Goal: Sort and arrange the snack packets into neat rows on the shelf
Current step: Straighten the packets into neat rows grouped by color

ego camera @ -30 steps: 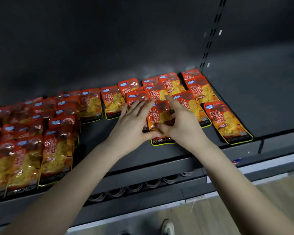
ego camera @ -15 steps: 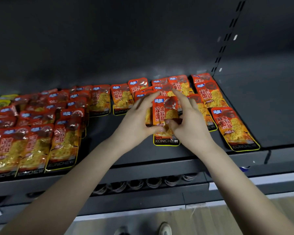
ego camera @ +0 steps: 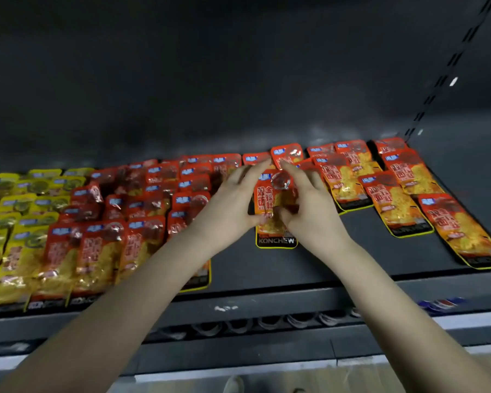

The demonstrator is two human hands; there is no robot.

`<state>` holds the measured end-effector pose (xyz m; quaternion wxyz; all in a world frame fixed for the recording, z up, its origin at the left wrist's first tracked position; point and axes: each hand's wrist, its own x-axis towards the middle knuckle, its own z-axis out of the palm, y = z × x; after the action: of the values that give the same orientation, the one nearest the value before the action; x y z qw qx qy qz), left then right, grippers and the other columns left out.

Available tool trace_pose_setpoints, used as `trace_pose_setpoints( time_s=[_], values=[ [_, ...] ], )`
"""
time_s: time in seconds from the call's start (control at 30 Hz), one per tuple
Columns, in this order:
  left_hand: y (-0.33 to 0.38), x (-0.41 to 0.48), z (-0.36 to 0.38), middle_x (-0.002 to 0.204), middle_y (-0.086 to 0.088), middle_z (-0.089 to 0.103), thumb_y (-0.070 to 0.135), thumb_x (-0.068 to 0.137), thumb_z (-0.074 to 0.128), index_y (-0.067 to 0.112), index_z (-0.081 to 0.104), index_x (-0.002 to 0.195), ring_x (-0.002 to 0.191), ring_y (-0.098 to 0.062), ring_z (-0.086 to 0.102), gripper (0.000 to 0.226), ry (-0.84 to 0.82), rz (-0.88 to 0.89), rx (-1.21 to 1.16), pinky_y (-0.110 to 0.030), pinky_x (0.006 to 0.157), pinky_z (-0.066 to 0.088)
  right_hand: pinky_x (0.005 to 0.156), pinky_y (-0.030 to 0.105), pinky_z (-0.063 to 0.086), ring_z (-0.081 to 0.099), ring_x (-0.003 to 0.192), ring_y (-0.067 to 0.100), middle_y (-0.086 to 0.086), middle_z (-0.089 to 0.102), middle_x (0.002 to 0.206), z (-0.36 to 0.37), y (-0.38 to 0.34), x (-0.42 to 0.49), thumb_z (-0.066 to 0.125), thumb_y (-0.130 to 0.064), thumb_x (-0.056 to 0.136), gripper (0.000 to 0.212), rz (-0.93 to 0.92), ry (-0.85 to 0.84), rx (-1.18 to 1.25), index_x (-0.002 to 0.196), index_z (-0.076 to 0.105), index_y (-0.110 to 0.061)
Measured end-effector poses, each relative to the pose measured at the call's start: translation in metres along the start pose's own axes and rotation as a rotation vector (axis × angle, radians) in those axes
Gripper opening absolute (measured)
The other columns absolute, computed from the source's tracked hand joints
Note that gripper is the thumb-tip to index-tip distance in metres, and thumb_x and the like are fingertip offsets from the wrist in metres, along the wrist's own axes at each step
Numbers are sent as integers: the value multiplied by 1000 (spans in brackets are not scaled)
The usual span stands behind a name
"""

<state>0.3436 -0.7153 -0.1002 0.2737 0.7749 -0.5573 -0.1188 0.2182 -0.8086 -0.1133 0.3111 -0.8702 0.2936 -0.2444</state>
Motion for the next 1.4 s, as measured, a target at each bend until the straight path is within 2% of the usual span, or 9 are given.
trace_pose_setpoints(
  time_s=[0.23, 0.43, 0.63, 0.83, 0.93, 1.0, 1.03, 1.17, 1.4],
  values=[
    [-37, 11, -28, 151, -1, 26, 31, 77, 75, 33, 22, 148, 138, -27, 23, 88, -97, 24, 174, -40, 115, 23, 86, 17, 33, 54, 106, 27, 10, 39, 132, 30, -23, 25, 58, 6, 78, 75, 40, -32, -57, 143, 32, -19],
    [-64, 11, -37, 154, -4, 22, 48, 87, 58, 21, 19, 150, 143, -23, 14, 78, -133, 87, 372, -38, 117, 2, 94, 19, 32, 46, 122, 27, 11, 46, 133, 54, -33, 37, 61, 0, 79, 72, 100, -63, -72, 143, 33, -19],
    [-75, 4, -41, 160, -7, 2, 57, 92, 41, 18, 13, 151, 147, -23, -3, 77, -255, 45, 421, -40, 118, -3, 74, 12, 33, 58, 108, 26, 11, 62, 115, 60, -42, 41, 63, -6, 81, 71, 148, -88, -74, 143, 31, -19],
    [-68, -8, -47, 160, -5, -4, 60, 92, 36, 19, 11, 151, 146, -25, -8, 76, -324, 45, 469, -44, 117, -7, 70, 10, 34, 58, 110, 23, 8, 60, 125, 53, -53, 48, 62, -4, 77, 73, 190, -176, -54, 142, 34, -17],
    [-69, -9, -43, 160, -3, -4, 57, 93, 39, 20, 9, 152, 146, -28, -9, 75, -360, 30, 491, -46, 115, -9, 75, 15, 41, 58, 104, 17, 1, 60, 112, 55, -51, 53, 66, -4, 74, 70, 247, -172, 39, 139, 40, -17],
    [-71, -9, -42, 160, -2, -2, 54, 94, 40, 21, 9, 152, 146, -27, -9, 74, -353, 23, 470, -46, 116, -9, 85, 29, 50, 60, 97, 18, 2, 62, 103, 55, -50, 54, 66, 0, 75, 67, 338, -156, 204, 136, 43, -16],
    [-72, -8, -42, 160, -1, -2, 53, 94, 40, 21, 9, 152, 146, -27, -9, 73, -351, 21, 461, -46, 116, -9, 82, 31, 53, 62, 90, 19, 3, 64, 96, 54, -51, 54, 66, 2, 76, 64, 381, -148, 297, 134, 45, -15],
    [-73, -7, -40, 160, 1, -5, 51, 95, 40, 23, 6, 152, 146, -26, -10, 72, -350, 26, 455, -46, 116, -9, 49, 13, 44, 54, 66, 6, -2, 55, 74, 49, -52, 57, 64, 3, 82, 53, 528, -131, 468, 130, 48, -14],
    [-75, -8, -38, 159, 5, -13, 50, 95, 39, 26, -1, 151, 145, -25, -14, 73, -335, 21, 414, -45, 115, -11, 56, 17, 41, 55, 76, 9, -2, 54, 83, 53, -47, 64, 64, 5, 79, 51, 536, -54, 488, 125, 54, -13]
  ],
)
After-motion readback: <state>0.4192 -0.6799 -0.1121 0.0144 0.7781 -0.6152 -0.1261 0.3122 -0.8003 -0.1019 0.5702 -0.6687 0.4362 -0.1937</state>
